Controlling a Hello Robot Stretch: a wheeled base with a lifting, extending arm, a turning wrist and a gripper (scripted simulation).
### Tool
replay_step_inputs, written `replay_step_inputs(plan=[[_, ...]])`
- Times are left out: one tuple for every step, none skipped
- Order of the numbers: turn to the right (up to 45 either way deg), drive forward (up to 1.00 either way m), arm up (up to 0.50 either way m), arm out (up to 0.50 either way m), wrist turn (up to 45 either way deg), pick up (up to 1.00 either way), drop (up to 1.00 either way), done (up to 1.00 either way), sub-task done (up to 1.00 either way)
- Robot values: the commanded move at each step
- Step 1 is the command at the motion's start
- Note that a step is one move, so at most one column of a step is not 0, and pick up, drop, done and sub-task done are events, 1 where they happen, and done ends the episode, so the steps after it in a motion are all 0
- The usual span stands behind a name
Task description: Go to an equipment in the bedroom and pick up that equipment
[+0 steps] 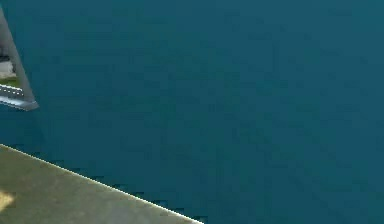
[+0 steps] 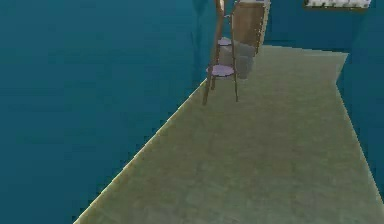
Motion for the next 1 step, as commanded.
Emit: replay_step_inputs(plan=[[-24.0, 0.0, 0.0, 0.0, 0.0, 0.0, 0.0, 0.0, 0.0]])
